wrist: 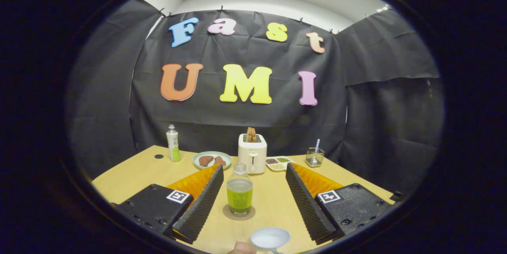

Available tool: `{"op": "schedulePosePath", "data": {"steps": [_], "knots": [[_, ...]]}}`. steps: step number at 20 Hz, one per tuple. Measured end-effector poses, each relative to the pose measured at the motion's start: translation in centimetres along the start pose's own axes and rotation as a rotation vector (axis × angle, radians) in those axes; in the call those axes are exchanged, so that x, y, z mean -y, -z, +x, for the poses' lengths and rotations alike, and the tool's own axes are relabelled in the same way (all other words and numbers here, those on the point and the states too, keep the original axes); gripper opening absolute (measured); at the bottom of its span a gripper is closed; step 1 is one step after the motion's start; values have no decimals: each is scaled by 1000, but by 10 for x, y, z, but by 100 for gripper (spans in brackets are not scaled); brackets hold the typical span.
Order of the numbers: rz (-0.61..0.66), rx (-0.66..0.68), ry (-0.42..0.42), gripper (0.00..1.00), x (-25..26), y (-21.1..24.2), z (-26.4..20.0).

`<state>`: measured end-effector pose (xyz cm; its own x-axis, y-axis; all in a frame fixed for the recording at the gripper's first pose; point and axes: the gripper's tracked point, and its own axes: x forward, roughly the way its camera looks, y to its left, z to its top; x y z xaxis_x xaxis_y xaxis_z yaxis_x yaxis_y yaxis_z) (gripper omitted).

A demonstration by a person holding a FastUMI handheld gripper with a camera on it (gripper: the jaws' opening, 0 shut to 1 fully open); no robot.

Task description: Take the bottle from table, then pour the juice into the cup, finally place the bottle on the coaster

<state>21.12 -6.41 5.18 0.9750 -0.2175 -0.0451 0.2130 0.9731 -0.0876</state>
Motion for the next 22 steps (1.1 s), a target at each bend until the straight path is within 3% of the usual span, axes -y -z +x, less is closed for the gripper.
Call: {"op": "schedulePosePath", "data": {"steps": [4, 12, 22], "knots": [[-32, 21, 43, 100, 20, 0, -46], [82, 6, -47, 100, 24, 6, -129], [-80, -23, 6, 100, 30, 41, -178]]}}
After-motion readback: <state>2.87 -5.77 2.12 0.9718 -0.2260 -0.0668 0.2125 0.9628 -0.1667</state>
